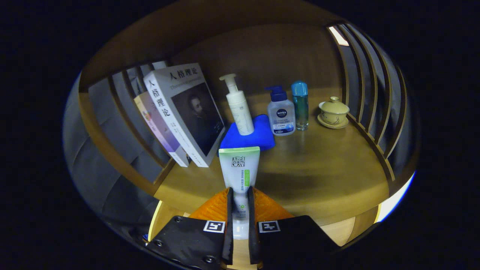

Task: Pull open the drawer, take out the items inside it, and place them on the countertop above the cabinet.

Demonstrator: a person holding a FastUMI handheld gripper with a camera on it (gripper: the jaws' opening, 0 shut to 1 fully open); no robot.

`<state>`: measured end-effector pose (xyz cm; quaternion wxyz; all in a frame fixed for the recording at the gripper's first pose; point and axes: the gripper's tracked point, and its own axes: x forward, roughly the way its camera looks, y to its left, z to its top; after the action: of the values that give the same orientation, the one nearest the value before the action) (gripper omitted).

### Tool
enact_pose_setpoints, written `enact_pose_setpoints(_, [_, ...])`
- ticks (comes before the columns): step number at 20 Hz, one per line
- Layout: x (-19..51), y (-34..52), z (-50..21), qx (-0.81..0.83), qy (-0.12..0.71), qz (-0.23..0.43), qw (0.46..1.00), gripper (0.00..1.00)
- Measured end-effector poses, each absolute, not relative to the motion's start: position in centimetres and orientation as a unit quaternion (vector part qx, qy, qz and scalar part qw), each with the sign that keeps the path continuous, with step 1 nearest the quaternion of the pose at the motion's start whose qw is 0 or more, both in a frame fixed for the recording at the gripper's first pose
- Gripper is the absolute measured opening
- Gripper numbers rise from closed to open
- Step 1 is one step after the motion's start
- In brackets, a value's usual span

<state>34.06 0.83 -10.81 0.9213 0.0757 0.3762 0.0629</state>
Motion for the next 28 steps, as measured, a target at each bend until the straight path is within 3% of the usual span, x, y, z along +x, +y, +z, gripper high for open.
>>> enact_pose_setpoints(7, [37.0,1.2,-12.9,0.072,0.342,0.028,0.936,0.21])
enact_pose_setpoints(10, [37.3,1.1,-12.4,0.067,0.325,0.016,0.943,0.28])
enact_pose_setpoints(17, [32.9,1.0,-9.7,-0.033,0.251,0.024,0.967,0.98])
enact_pose_setpoints(21, [28.5,0.1,-9.7,-0.082,0.211,0.005,0.974,0.98])
enact_pose_setpoints(28, [19.7,1.5,-8.9,-0.079,0.168,0.027,0.982,0.99])
